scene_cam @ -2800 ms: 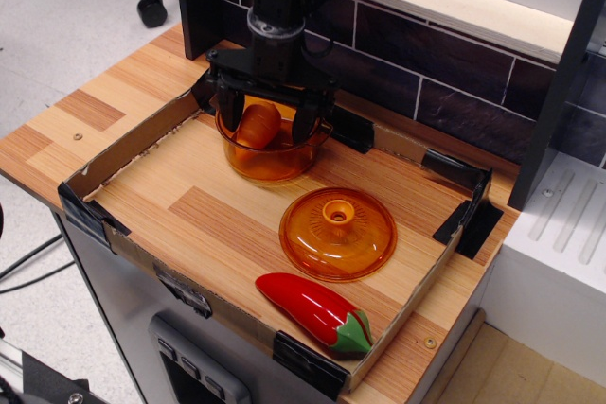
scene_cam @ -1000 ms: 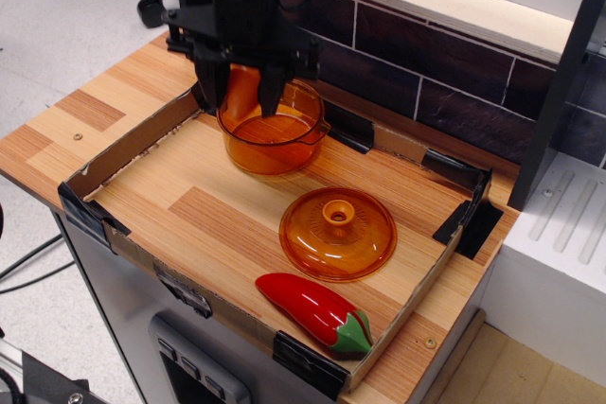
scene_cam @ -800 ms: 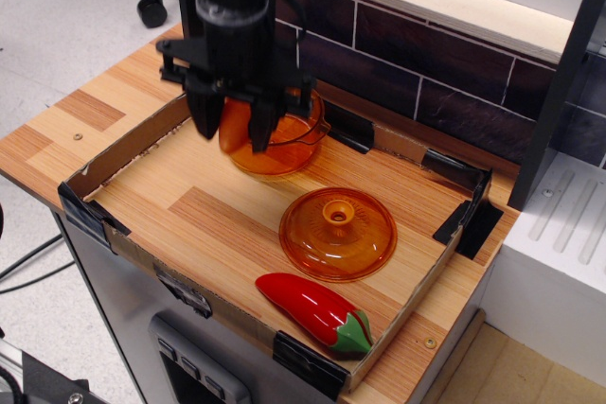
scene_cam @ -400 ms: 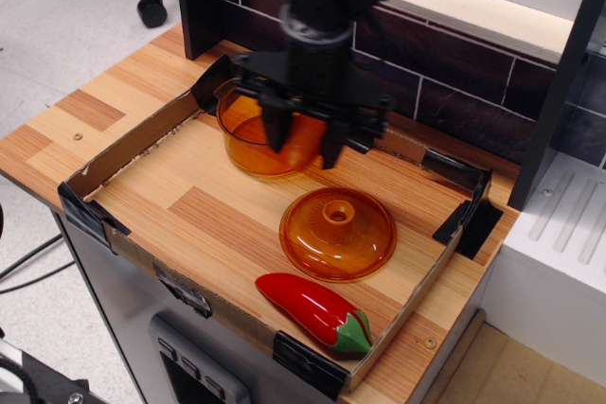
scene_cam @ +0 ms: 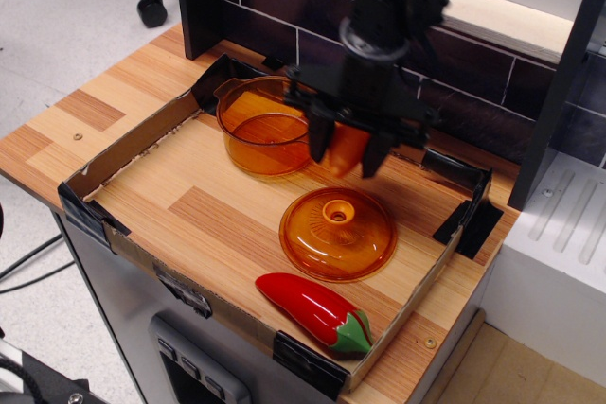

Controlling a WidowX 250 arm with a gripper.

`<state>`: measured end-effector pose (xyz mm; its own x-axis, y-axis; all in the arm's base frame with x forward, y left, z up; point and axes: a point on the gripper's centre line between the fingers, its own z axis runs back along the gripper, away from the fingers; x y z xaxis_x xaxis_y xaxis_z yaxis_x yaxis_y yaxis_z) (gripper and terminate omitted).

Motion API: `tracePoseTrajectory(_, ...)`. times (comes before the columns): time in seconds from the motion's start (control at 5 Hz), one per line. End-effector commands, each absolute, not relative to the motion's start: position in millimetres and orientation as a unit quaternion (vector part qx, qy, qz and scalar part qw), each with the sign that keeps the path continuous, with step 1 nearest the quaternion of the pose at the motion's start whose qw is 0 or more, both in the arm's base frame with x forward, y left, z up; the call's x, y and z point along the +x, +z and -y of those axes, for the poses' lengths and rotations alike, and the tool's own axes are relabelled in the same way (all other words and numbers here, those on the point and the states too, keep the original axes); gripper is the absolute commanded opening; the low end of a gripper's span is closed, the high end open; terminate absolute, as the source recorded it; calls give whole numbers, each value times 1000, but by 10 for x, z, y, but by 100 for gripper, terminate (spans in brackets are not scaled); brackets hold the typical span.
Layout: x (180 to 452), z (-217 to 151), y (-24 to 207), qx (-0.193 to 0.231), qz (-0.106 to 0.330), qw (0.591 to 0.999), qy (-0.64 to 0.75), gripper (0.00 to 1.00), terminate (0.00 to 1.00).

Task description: Take carrot out of pot

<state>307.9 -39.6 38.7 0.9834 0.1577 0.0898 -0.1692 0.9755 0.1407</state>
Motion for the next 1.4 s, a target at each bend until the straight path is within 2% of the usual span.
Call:
tracePoseTrajectory(0.0, 3225, 505, 358, 78, 41, 993, 84, 0, 0)
tracePoseTrajectory(0.2, 3230, 541, 316, 84, 32, 992, 84, 100, 0)
tracePoseTrajectory(0.6, 3249, 565, 319, 79, 21, 992, 92, 100, 0)
tracePoseTrajectory(0.8, 3257, 560, 415, 74, 27, 992, 96, 100, 0)
tracePoseTrajectory(1.0, 3253, 544, 562, 78, 54, 990, 109, 100, 0)
tracePoseTrajectory(1.2, 3257, 523, 844, 56, 74, 988, 124, 100, 0)
